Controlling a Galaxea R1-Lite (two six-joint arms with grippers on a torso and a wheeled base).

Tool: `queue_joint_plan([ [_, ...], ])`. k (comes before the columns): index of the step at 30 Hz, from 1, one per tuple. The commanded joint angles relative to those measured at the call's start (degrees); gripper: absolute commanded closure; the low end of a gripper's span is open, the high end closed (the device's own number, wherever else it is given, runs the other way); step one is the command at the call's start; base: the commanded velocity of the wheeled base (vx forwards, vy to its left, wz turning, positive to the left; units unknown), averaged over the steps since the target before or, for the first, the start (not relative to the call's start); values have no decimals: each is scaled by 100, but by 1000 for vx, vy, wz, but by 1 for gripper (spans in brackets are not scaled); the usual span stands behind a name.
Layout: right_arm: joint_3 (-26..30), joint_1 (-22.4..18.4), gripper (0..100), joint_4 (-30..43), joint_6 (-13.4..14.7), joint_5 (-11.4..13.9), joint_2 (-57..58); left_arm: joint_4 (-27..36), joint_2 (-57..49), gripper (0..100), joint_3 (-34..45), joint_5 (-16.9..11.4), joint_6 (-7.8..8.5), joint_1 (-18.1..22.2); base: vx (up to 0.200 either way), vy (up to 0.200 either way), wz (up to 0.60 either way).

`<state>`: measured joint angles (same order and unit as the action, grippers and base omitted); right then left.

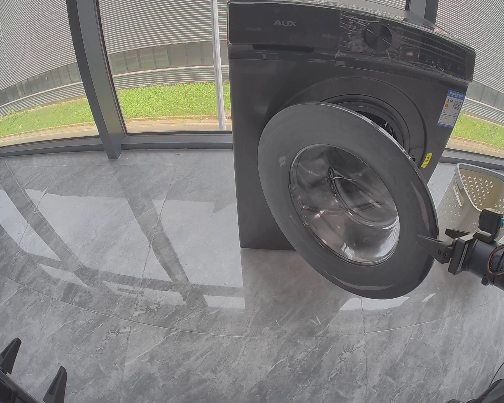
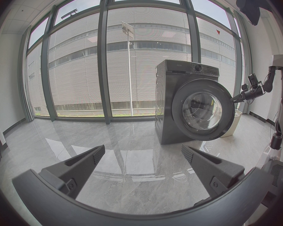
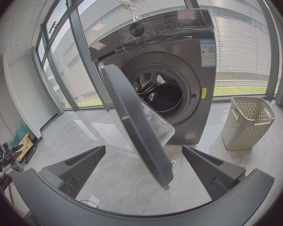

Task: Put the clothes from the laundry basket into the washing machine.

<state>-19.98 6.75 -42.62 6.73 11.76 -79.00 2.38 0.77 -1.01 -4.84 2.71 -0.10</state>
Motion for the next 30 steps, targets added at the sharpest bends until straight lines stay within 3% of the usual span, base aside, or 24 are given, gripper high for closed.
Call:
queue_joint_plan([
  [1, 3, -148, 0, -423, 21, -192, -714, 0, -77, 0, 101, 1, 2, 1, 0, 0, 0],
  [13, 56, -939, 0, -862, -119, -605, -775, 0, -77, 0, 101, 1, 2, 1, 0, 0, 0],
  [18, 231, -957, 0, -880, -242, -588, -670, 0, -77, 0, 101, 1, 2, 1, 0, 0, 0],
  [19, 390, -948, 0, -862, -374, -579, -626, 0, -77, 0, 101, 1, 2, 1, 0, 0, 0],
  [22, 530, -948, 0, -853, -480, -579, -591, 0, -77, 0, 101, 1, 2, 1, 0, -200, 0],
  [23, 829, -904, 0, -827, -726, -535, -564, 0, -77, 0, 101, 1, 2, 1, 0, -200, 0],
  [28, 1102, -842, 0, -818, -893, -254, -573, 0, -77, 0, 101, 1, 2, 1, 0, -200, 0],
  [30, 1225, -772, 0, -836, -919, 36, -564, 0, -77, 0, 101, 1, 2, 1, 0, -200, 0],
])
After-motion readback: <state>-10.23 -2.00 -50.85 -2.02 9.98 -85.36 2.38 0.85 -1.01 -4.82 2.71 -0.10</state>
